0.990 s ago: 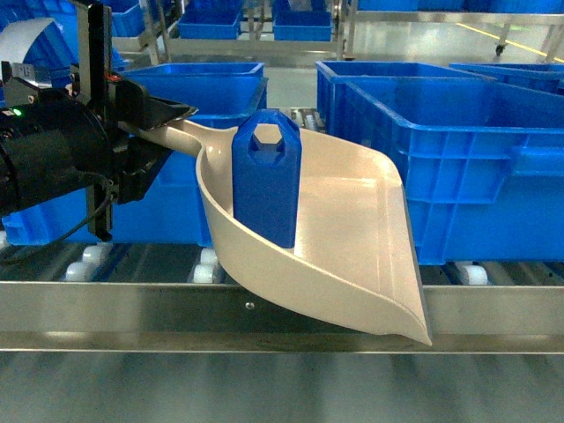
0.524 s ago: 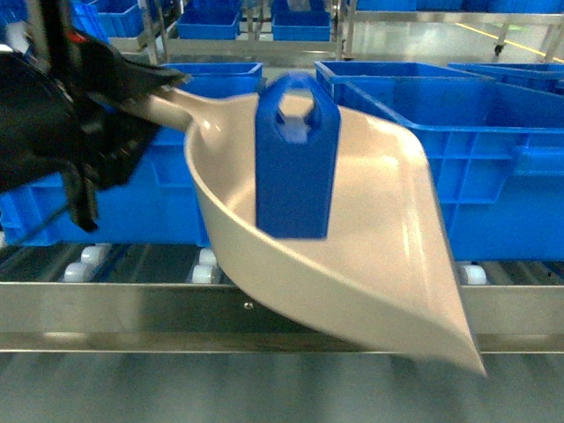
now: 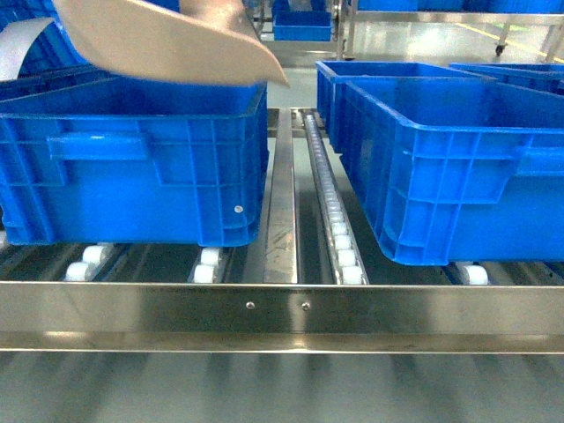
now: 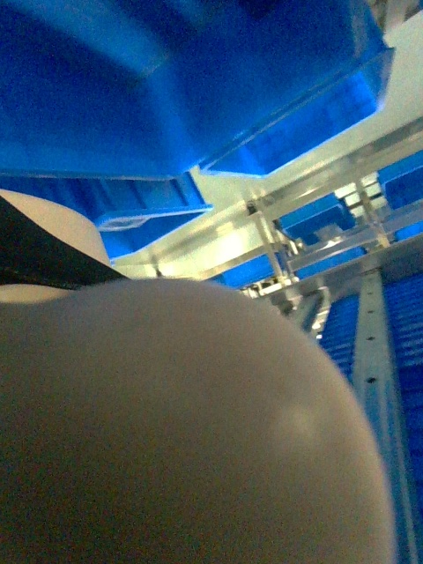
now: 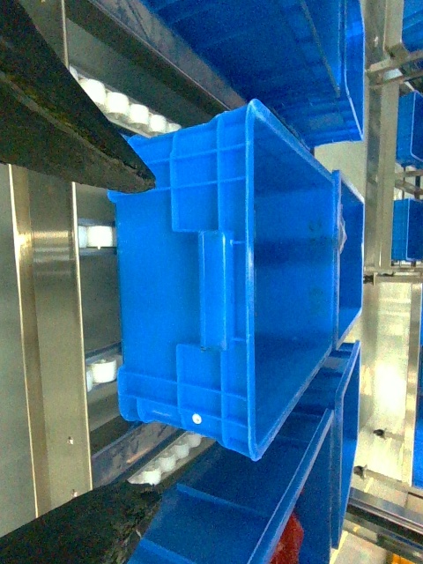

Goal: Place part in tray to right shelf

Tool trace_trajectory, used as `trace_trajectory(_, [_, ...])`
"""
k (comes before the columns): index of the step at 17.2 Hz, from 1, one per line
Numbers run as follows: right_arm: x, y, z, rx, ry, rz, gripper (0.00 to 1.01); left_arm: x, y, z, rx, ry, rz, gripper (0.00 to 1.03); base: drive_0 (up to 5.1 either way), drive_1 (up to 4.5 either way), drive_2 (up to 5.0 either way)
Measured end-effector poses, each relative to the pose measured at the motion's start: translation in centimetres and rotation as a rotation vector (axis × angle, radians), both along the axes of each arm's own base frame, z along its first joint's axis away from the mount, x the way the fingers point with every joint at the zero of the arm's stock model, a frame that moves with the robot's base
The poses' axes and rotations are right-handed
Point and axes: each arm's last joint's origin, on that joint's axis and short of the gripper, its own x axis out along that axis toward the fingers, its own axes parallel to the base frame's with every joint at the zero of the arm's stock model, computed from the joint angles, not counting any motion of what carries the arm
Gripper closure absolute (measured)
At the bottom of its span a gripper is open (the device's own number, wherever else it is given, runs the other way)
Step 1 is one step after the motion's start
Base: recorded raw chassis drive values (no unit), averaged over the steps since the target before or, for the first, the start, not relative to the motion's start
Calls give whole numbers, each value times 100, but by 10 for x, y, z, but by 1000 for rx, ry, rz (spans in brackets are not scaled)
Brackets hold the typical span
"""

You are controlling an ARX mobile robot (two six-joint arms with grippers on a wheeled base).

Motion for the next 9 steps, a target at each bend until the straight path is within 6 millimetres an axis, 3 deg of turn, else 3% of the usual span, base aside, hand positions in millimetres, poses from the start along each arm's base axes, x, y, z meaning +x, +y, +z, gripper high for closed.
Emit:
trace_trajectory(2, [0, 0, 0, 0, 0, 0, 3, 25, 8, 12, 0, 23, 130, 88, 0, 0, 0])
trace_trajectory(4, [0, 0, 0, 0, 0, 0, 3, 43, 25, 11, 39, 120, 302, 88, 0, 0, 0])
trace_trajectory(7, [0, 0, 0, 0, 0, 0, 3, 49, 44, 43, 179, 71, 632, 88, 0, 0, 0])
trace_trajectory(9, [0, 0, 0, 0, 0, 0, 3, 50, 33, 51, 263, 67, 657, 88, 0, 0, 0])
